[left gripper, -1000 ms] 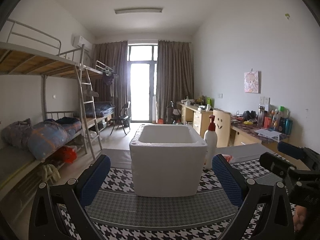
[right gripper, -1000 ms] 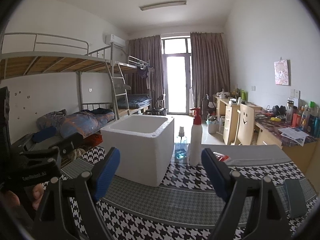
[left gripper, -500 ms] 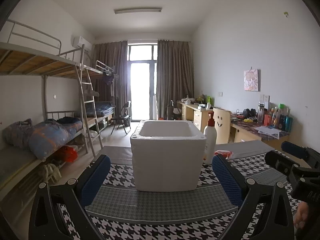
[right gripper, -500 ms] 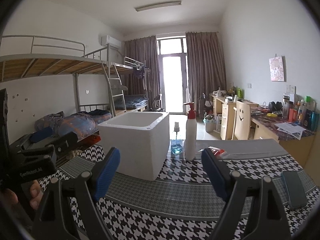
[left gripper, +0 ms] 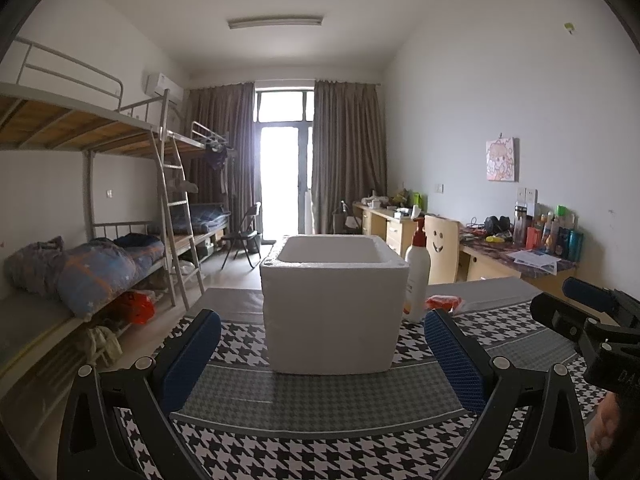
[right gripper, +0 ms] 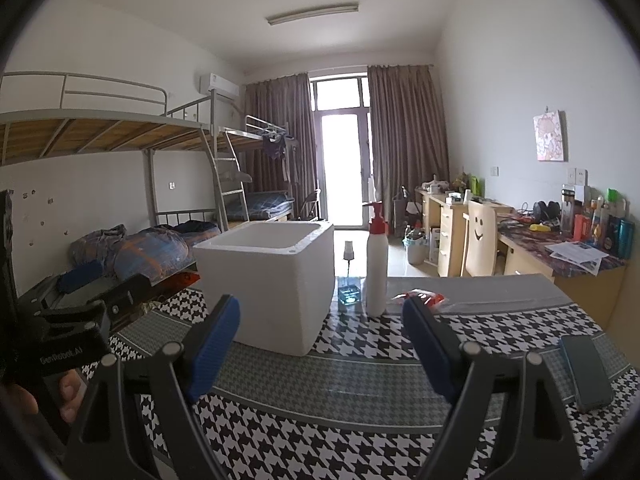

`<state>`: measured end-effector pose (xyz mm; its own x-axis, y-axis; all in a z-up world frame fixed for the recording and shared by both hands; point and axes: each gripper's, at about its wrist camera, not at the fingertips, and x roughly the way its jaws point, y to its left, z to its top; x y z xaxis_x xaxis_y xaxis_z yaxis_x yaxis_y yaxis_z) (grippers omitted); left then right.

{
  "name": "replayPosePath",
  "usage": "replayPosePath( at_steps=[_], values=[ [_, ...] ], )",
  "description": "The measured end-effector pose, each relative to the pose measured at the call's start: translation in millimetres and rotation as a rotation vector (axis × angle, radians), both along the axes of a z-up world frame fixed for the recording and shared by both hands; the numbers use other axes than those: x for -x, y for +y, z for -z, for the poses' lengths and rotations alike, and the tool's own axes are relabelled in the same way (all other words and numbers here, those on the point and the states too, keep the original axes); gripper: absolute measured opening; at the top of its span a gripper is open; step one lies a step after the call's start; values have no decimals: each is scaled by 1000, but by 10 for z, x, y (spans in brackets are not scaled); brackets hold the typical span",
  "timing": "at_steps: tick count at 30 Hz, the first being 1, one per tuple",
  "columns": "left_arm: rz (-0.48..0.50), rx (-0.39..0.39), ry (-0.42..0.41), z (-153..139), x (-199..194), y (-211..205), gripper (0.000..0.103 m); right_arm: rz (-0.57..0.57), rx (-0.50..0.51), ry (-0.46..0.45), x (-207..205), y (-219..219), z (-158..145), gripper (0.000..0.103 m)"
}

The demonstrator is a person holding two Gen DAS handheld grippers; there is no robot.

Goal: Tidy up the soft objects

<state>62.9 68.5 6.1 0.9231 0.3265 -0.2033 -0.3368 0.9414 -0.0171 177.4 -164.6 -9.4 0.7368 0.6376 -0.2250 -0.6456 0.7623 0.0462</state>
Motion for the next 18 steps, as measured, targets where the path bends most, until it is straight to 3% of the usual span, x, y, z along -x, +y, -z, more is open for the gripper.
replayPosePath(
  at_steps=[18],
  values=[
    [5, -4, 7, 62, 54, 29, 102, -8, 15, 1, 27, 31, 17, 86]
  ],
)
